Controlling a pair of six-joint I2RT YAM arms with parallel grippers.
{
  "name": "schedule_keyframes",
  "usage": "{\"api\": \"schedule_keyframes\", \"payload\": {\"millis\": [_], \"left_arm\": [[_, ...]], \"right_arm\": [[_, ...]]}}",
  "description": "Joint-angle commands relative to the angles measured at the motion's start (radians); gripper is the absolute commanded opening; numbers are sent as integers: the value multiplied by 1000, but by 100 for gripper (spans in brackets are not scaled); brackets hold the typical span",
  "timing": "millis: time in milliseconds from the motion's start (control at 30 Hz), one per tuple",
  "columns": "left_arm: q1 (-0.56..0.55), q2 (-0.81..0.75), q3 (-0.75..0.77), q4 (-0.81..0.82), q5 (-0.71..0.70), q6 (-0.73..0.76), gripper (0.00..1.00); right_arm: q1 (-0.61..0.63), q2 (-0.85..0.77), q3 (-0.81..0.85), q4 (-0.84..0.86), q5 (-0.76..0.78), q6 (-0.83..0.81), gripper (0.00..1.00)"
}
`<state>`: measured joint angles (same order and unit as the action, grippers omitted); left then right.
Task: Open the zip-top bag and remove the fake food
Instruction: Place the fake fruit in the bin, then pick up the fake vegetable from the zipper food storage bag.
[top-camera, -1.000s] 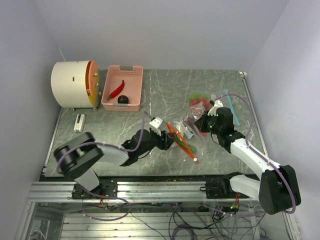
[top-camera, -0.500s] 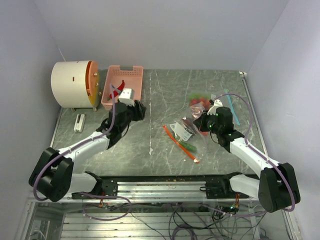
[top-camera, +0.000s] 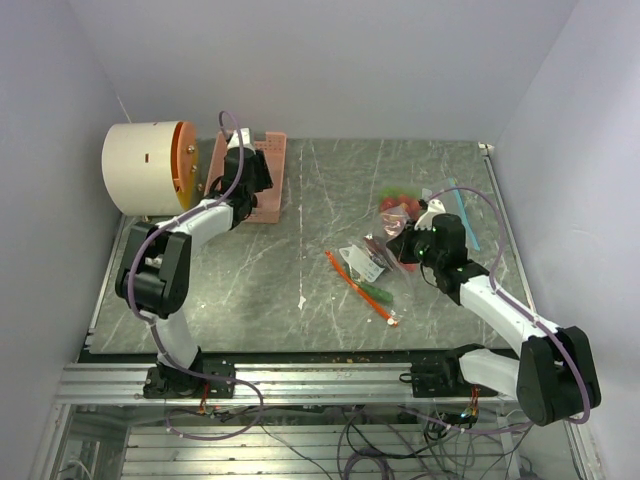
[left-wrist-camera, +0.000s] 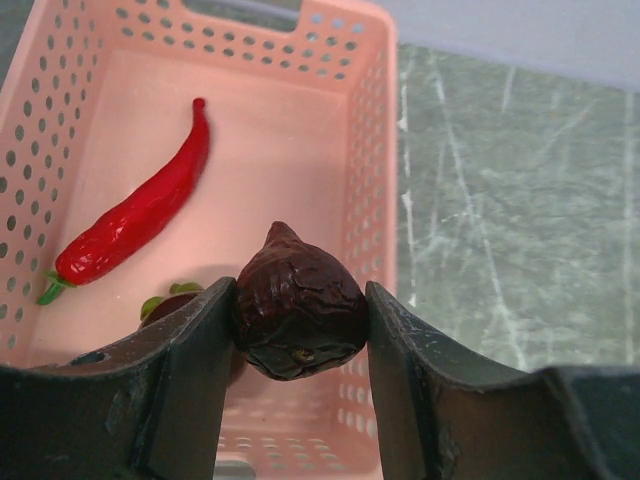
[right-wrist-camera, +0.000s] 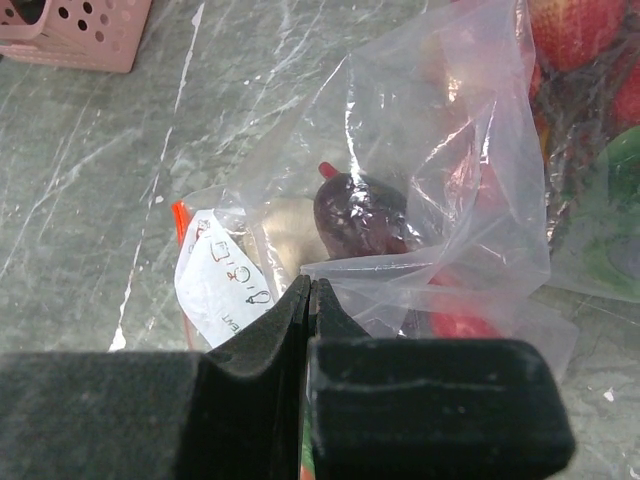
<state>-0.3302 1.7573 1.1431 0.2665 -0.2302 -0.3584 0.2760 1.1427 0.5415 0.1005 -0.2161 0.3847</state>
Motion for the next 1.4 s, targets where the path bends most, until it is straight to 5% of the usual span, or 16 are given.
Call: {"api": "schedule_keyframes", "payload": {"millis": [0,133,333,500,767,1033,1367], "left_arm": [[30,42,71,-39,-19,3,60],[40,53,97,-46,20,21,66],[40,16,73,-64,57,30,100],[38,-90,-24,-56,137,18,100],[-109,-368,-338,25,180,-47,73],[-367,-541,-601,101,118,-191,69],[-536,-574,-773,267,83,-339,62]], "right_arm": [[-3,-38,12,-18,30,-19,0],[-3,-46,3,-19,32,-21,0],[-3,-31,7,-7,17,-18,0],[-3,-32,11,-12,25,-20,0],[-3,-9,30,-21,36,-13,0],[-2,-119,30,-61,179,-23,61],[2,-203,7,-138,159,-19,74]]}}
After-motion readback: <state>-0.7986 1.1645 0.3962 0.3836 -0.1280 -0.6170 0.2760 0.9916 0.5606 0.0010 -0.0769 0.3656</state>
